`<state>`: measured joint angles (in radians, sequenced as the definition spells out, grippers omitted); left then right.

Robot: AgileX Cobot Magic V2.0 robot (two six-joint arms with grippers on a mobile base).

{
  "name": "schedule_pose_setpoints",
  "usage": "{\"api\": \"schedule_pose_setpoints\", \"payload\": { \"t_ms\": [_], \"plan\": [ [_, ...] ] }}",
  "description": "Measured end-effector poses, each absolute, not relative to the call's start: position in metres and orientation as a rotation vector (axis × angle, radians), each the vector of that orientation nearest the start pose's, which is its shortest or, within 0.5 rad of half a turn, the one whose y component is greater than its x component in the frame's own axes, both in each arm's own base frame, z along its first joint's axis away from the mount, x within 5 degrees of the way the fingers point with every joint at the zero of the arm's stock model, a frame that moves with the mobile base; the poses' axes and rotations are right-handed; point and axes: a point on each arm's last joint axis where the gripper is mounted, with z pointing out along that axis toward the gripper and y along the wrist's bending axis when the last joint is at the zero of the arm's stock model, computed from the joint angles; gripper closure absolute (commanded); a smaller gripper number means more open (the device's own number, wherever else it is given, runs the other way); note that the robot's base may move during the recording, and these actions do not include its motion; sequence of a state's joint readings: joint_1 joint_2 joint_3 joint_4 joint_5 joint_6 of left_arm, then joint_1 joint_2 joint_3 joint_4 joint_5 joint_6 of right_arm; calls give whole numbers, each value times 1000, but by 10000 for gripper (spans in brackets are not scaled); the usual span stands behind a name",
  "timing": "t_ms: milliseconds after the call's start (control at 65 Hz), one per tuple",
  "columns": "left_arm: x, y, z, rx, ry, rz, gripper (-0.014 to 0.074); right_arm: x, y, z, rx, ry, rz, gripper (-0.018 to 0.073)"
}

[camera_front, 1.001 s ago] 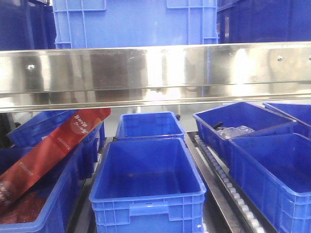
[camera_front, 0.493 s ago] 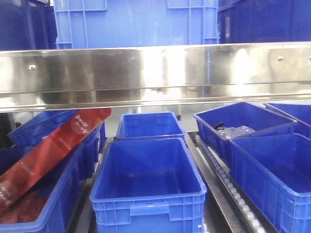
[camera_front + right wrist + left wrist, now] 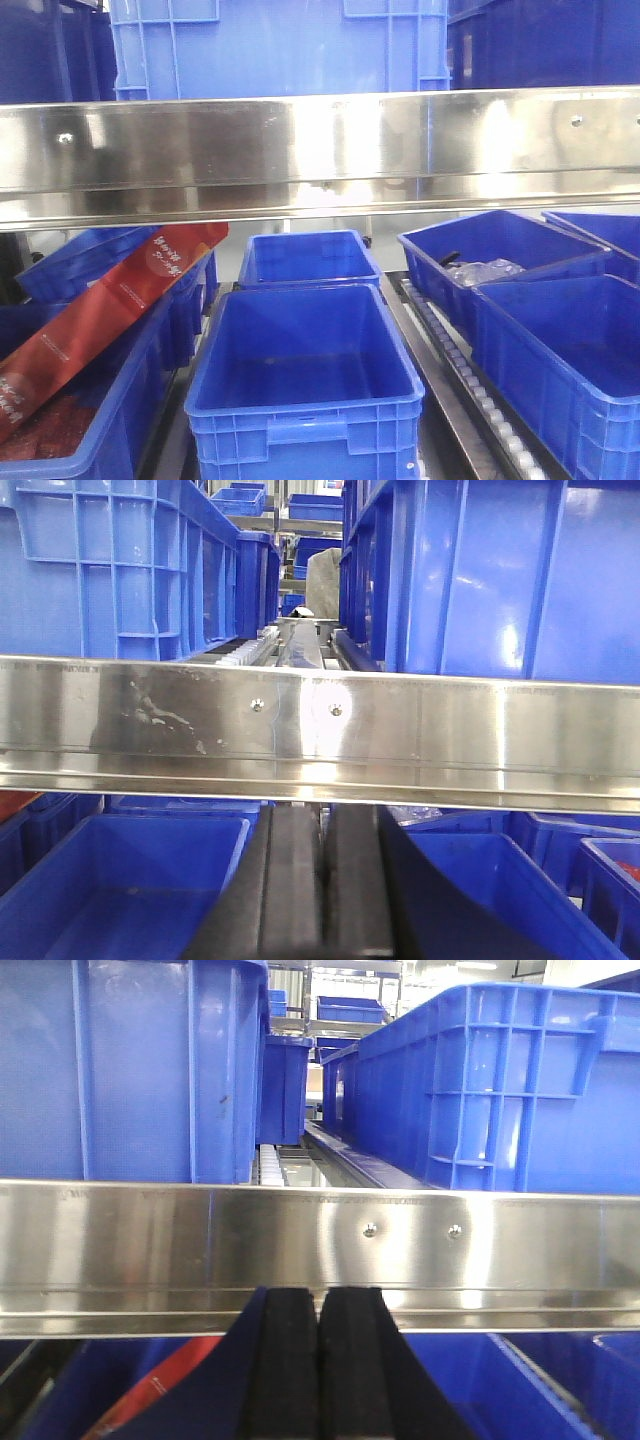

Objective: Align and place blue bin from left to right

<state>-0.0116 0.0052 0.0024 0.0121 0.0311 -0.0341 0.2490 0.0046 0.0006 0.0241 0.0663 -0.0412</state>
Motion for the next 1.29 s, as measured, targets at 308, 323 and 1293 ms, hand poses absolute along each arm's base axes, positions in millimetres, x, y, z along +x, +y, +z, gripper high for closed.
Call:
{"api": "schedule_pose_setpoints", "payload": {
  "t_ms": [308, 323, 1293],
  "plan": [
    [57, -1, 209, -2, 1522, -21, 707, 55, 14, 207, -208, 1544, 184, 637],
    [57, -1, 209, -2, 1522, -21, 707, 55, 14, 207, -208, 1544, 184, 637],
    [57, -1, 206, 2, 1560, -17, 707, 55, 14, 207, -208, 1544, 184, 637]
  ]
}}
